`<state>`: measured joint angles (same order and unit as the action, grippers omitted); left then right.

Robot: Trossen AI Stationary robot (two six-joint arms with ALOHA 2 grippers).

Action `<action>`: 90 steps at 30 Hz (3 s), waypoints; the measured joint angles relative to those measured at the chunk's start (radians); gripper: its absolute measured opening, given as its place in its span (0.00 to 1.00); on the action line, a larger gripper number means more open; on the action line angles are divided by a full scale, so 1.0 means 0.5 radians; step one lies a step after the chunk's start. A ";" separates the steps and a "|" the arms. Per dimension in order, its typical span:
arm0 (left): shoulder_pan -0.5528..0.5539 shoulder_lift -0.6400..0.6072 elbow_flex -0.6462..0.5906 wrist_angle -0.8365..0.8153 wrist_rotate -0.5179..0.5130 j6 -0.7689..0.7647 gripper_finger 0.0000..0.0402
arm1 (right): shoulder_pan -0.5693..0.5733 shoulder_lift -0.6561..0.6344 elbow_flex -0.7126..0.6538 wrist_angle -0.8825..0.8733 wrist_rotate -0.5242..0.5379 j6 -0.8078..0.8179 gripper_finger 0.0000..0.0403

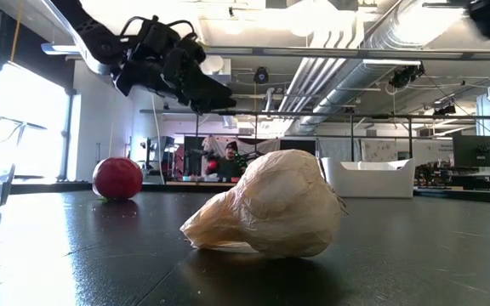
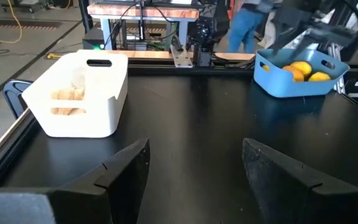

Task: Sort produce into baskets
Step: Put the tomato into the transparent bin

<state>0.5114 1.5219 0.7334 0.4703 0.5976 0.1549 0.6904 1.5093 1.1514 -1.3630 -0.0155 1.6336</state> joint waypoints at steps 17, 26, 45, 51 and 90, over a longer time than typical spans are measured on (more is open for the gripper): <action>-0.005 -0.459 0.000 -0.802 -0.237 0.341 0.45 | -1.272 0.000 -0.074 1.350 0.483 -2.551 0.01; -0.037 -0.523 0.000 -1.135 -0.417 0.343 0.29 | -1.648 0.124 -0.074 1.907 0.186 -3.239 0.00; -0.223 -0.763 -0.001 -1.711 -0.536 0.199 0.00 | -1.773 0.864 -0.076 3.062 -0.469 -3.473 0.00; -0.340 -0.883 -0.001 -1.811 -0.691 0.077 0.00 | -1.764 1.054 -0.076 3.470 -0.580 -3.406 0.00; -0.812 -0.384 0.442 -2.910 -1.143 -0.204 0.46 | -1.431 1.154 -0.660 4.741 -0.253 -3.014 0.00</action>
<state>0.1051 1.3301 0.9545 -0.9848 0.0261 0.0528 -0.0250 2.0861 0.8215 1.0077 -0.1421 0.1265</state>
